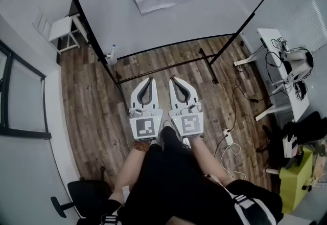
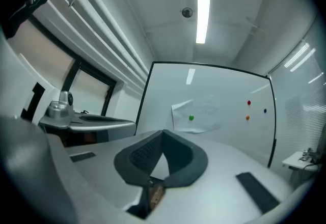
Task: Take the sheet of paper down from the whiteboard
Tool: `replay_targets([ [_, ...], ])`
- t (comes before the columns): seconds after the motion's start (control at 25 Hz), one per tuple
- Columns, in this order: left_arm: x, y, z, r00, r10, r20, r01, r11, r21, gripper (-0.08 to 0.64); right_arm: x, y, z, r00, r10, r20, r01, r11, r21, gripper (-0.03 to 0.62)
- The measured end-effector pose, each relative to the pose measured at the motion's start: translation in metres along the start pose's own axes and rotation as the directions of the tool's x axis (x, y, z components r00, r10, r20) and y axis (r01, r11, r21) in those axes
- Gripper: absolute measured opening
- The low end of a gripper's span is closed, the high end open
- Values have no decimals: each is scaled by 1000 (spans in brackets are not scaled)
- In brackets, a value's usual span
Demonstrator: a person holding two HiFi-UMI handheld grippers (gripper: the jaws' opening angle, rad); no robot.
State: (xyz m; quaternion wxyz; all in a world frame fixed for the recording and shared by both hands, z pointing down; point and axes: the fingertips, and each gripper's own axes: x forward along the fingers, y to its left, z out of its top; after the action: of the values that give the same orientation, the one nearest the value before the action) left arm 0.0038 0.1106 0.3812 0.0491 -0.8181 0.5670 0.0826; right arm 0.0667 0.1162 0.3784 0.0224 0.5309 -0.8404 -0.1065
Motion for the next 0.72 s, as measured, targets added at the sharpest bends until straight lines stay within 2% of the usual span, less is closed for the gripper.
replay_targets([
  [0.24,6,-5,-2,1000,-10,-6,10,1000,5,11,4,-6,-8,999,8,-52,-4,997,77,-2],
  [0.72,33,-11,-5,999,-30,-26,31,999,17,11,20,-30,-11,999,-12,-46,16,996,92,-2],
])
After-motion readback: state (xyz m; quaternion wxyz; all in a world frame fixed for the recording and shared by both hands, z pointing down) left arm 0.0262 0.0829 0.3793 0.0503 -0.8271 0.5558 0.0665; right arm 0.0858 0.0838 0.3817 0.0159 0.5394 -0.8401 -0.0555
